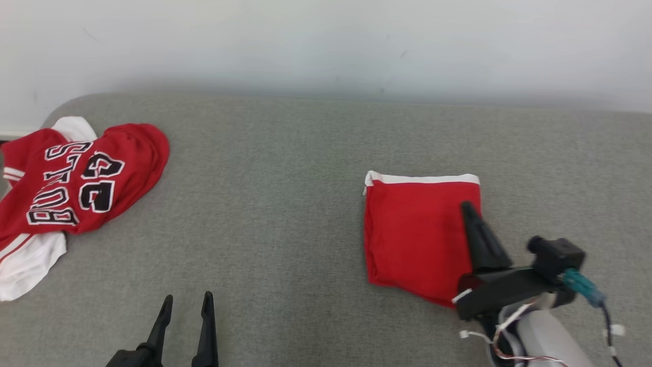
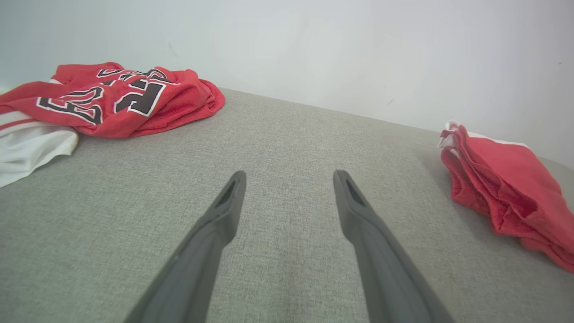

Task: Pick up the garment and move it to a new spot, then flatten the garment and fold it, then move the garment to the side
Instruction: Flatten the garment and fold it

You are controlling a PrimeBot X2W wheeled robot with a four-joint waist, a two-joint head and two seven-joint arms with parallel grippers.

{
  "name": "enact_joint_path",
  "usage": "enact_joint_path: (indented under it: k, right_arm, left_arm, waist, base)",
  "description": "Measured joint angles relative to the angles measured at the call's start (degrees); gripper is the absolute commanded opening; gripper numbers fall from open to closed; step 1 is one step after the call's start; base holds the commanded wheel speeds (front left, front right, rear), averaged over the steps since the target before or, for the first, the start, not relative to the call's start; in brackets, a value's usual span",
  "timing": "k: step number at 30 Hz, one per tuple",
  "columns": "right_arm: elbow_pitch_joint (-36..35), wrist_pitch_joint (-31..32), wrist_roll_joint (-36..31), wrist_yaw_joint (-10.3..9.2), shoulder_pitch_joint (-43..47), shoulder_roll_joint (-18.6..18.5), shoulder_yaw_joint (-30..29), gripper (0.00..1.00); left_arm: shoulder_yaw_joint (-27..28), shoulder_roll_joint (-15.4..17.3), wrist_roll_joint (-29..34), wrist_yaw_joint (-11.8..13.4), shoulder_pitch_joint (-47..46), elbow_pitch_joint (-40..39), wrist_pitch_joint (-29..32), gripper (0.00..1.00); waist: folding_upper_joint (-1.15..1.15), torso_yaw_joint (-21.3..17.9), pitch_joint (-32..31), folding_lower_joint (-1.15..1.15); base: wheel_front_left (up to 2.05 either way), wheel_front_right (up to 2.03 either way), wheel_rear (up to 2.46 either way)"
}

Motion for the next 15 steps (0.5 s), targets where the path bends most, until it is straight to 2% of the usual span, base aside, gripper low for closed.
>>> enact_joint_path:
  k: [2,15]
  right_arm:
    - [-3.1,-0.1,-2.6,0.00,2.0,0.1,-5.3,0.00]
    - [-12.3,-0.1,-11.2,0.00,13.7,0.2,-13.9,0.00]
  left_arm:
    - [0.4,0.0,1.6,0.3,0.1,-0.5,0.0,1.00]
    - [2.0,0.0,6.1,1.5,2.9,-2.6,0.0,1.00]
  waist:
    - [0.00,-1.3,-0.5,0.00]
    - [0.00,-6.6,-3.4,0.00]
  base:
    - [0.00,0.00,0.00]
    - [0.00,0.00,0.00]
